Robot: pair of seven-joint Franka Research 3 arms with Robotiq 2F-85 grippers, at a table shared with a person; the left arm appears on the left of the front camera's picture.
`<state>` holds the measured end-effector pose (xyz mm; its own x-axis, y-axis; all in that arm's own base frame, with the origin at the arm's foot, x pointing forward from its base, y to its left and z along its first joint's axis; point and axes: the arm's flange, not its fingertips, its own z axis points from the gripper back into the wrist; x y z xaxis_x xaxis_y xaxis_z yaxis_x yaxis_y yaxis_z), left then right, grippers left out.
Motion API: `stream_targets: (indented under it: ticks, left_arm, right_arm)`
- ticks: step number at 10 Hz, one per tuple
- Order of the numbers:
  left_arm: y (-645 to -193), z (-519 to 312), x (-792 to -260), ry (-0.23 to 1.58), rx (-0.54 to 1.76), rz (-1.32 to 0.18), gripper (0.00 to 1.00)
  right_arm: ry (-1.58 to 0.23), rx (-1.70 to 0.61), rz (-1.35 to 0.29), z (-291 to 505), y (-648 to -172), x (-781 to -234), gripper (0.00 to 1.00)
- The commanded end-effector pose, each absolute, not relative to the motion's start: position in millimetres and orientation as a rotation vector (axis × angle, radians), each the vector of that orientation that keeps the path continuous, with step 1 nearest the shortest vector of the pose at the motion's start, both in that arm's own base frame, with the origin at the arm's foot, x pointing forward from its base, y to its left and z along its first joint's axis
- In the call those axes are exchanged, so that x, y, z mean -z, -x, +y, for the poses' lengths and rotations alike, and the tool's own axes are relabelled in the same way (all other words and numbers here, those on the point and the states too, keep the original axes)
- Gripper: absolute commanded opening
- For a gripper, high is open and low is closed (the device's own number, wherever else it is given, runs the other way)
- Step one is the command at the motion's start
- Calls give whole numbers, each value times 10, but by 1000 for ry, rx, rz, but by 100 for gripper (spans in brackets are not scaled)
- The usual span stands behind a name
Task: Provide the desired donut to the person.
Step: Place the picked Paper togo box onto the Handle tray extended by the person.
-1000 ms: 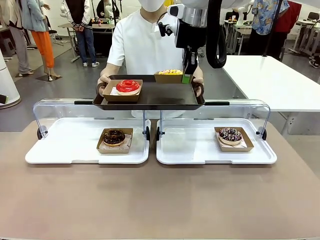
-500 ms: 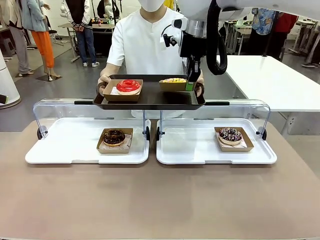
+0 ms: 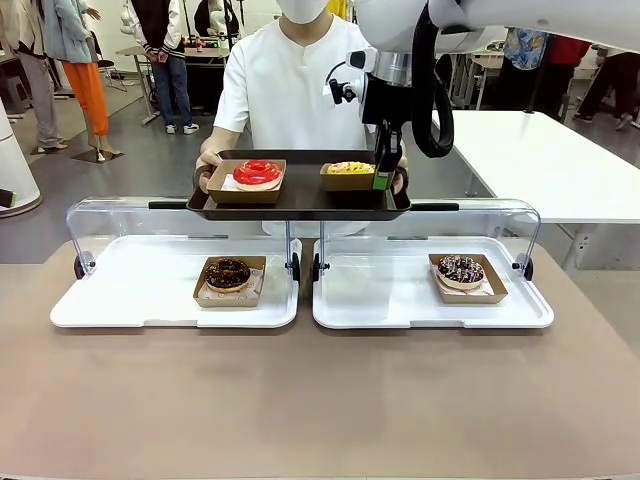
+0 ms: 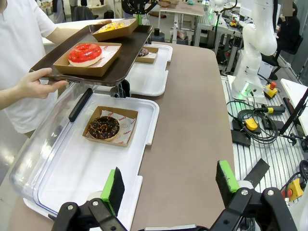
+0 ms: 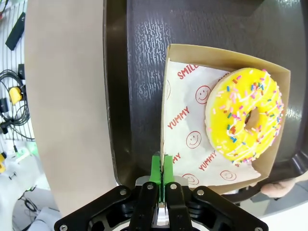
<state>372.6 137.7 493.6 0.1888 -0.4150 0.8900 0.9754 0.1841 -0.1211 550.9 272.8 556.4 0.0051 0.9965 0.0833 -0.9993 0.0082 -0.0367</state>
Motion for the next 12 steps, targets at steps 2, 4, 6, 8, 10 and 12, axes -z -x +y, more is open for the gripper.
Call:
stream_targets:
  ticks: [2,4,6,8,10,12]
  left_arm:
    - [-3706,1372,-4945,849,1161,-860,100]
    - [-3706,1372,-4945,849,1161,-860,100]
    - [-3706,1372,-4945,849,1161,-860,100]
    - [-3706,1372,-4945,849,1161,-860,100]
    - [-3706,1372,-4945,849,1161,-860,100]
    - [-3706,1372,-4945,849,1161,-860,100]
  right_arm:
    - [-78,-1575,-81,2705,-5522,-5573,2]
    - [-85,-1592,-75,2713,-5503,-5584,61]
    - [-84,-1599,-76,2727,-5494,-5608,100]
    - [-84,-1605,-71,2734,-5485,-5607,85]
    - [-85,-1609,-66,2742,-5481,-5612,100]
    - [-82,-1610,-64,2751,-5480,-5621,100]
